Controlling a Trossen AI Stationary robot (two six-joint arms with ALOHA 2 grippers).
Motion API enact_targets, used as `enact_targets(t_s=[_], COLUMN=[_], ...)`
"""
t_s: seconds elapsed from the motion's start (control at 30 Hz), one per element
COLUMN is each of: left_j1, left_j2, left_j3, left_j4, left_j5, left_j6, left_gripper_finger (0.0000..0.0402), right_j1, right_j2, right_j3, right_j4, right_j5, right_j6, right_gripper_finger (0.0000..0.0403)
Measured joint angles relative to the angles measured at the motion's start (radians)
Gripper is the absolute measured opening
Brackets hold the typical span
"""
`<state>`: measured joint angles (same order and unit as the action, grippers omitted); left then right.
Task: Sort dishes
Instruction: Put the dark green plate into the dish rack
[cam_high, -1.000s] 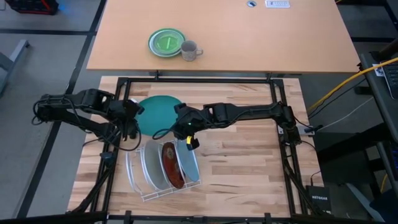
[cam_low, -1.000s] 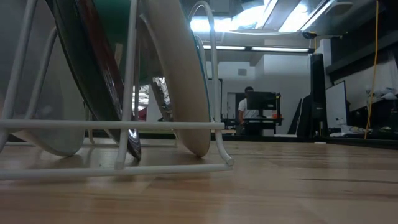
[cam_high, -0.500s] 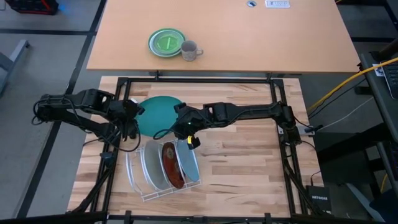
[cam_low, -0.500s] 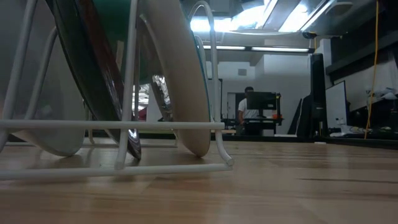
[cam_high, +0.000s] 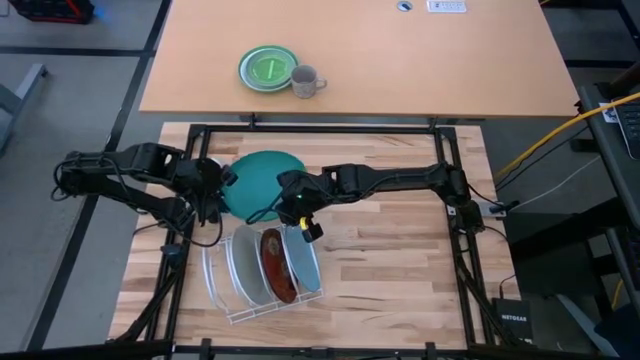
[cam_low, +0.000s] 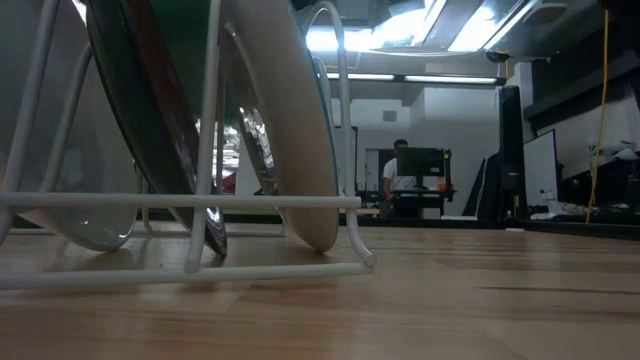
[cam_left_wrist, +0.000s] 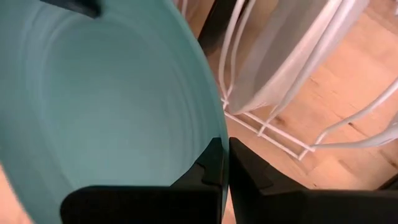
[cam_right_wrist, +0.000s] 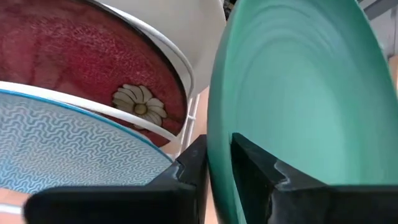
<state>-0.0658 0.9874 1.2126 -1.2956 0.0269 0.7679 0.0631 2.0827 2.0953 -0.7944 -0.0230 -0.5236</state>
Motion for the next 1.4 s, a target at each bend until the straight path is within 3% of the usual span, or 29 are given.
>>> enact_targets(t_s=[0.2,0.37,0.6,0.77,1.1,1.27,1.4], left_j1=[0.000,0.000,0.000,-0.002,0.000,0.000,0.000], left_j2=[-0.001,-0.002,-0.010,-0.032,-0.162,-0.236,-0.287], left_j3=[0.000,0.000,0.000,0.000,0.001,0.002,0.002], left_j4=[-0.007,-0.004,0.002,0.007,0.010,0.040,0.063], left_j5=[-0.015,-0.041,-0.307,-0.407,-0.641,-0.752,-0.792], left_j6=[-0.001,-0.024,-0.159,-0.141,-0.217,-0.343,-0.407], left_gripper_finger=[0.0003,0.0021,0.0070,0.0094,0.0097,0.0097,0.0098], right_j1=[0.003,0.003,-0.001,0.000,-0.001,0.006,0.004], right_j2=[0.000,0.000,0.000,0.000,-0.017,-0.024,-0.030], right_j3=[0.000,0.000,0.000,0.000,0.000,-0.001,0.000], right_j4=[0.009,0.021,0.038,0.067,0.172,0.265,0.439], right_j5=[-0.033,-0.050,-0.040,-0.037,-0.003,-0.054,-0.101], right_j6=[-0.014,0.019,0.131,0.185,0.276,0.328,0.395], right_gripper_finger=[0.0019,0.0022,0.0017,0.0017,0.0017,0.0017,0.0017])
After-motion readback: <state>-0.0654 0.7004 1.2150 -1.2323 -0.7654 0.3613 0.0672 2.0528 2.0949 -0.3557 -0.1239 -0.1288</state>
